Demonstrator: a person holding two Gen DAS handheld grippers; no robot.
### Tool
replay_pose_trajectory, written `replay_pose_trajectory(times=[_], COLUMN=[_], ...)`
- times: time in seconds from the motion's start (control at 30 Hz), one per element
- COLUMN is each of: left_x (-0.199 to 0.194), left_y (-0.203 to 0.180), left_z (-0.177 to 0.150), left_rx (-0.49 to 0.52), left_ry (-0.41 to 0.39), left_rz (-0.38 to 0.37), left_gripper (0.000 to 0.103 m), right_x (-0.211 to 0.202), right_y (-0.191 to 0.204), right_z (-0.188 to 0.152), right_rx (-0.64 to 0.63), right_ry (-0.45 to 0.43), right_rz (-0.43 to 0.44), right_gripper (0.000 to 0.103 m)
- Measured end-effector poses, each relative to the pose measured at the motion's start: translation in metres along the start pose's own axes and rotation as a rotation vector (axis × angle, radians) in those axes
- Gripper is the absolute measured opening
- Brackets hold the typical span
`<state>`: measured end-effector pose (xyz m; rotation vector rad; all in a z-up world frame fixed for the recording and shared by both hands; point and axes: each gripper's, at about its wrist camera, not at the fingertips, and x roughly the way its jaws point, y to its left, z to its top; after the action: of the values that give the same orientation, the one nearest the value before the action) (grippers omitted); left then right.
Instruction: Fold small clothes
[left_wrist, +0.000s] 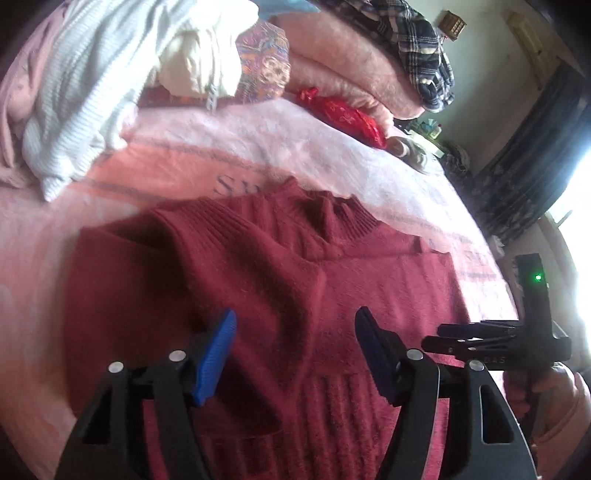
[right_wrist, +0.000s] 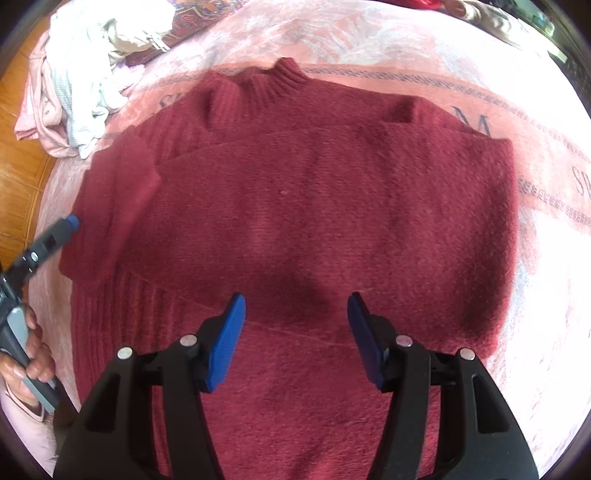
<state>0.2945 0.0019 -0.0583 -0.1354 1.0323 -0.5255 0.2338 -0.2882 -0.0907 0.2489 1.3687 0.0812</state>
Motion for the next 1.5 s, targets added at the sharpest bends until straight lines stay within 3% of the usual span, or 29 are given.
replay_pose_trajectory(times=[0.1, 0.27, 0.63, 0.67, 0.7, 0.77, 0.83, 0.93, 1.07, 1.13, 1.17, 1.2, 1.27, 1.37, 1.5], left_x=[-0.002, 0.021, 0.017, 0.016, 0.013, 0.007, -0.001, -0.010, 0.003, 0.018, 0.024, 0.031, 0.035, 0.031, 0.022], left_y=[0.037, 0.091, 0.100, 0.100, 0.102, 0.105, 0.108, 0.108, 0.097, 0.092, 0.090, 0.086, 0.081, 0.077, 0.078], left_z=[0.006, -0.013, -0.022, -0.022, -0.022, -0.020, -0.017, -0.013, -0.013, -0.017, -0.019, -0.021, -0.022, -0.016, -0.013], left_rx=[-0.048, -0.114, -0.121, -0.123, -0.133, -0.160, -0.178, -0.177, -0.121, -0.101, -0.096, -0.088, -0.068, -0.054, -0.102], left_ry=[0.057, 0.156, 0.120, 0.118, 0.116, 0.097, 0.066, 0.030, 0.063, 0.107, 0.124, 0.136, 0.132, 0.119, 0.089], left_rz=[0.131, 0.287, 0.253, 0.250, 0.244, 0.240, 0.257, 0.272, 0.325, 0.346, 0.351, 0.354, 0.368, 0.378, 0.368], left_gripper=[0.069, 0.067, 0.068, 0.068, 0.068, 0.068, 0.068, 0.068, 0.069, 0.069, 0.069, 0.069, 0.069, 0.070, 0.074], right_x=[0.004, 0.016, 0.044, 0.050, 0.056, 0.062, 0.051, 0.022, 0.010, 0.027, 0.036, 0.038, 0.032, 0.006, -0.001], right_y=[0.026, 0.074, 0.126, 0.127, 0.128, 0.127, 0.126, 0.119, 0.099, 0.083, 0.076, 0.071, 0.067, 0.077, 0.118], right_z=[0.007, 0.019, 0.045, 0.047, 0.048, 0.050, 0.051, 0.052, 0.049, 0.044, 0.042, 0.042, 0.045, 0.055, 0.064], right_rx=[-0.019, -0.058, 0.007, 0.026, 0.043, 0.058, 0.018, -0.036, -0.090, -0.086, -0.075, -0.065, -0.054, -0.075, -0.137], right_ry=[0.009, 0.036, 0.036, 0.046, 0.055, 0.070, 0.023, -0.048, -0.021, 0.045, 0.076, 0.071, 0.050, -0.055, -0.086], right_rz=[0.019, 0.035, 0.170, 0.196, 0.233, 0.299, 0.298, 0.273, 0.064, -0.040, -0.079, -0.075, -0.067, -0.096, -0.003], right_gripper=[0.060, 0.060, 0.064, 0.058, 0.036, 0.010, 0.008, 0.008, 0.011, 0.024, 0.038, 0.048, 0.048, 0.046, 0.046])
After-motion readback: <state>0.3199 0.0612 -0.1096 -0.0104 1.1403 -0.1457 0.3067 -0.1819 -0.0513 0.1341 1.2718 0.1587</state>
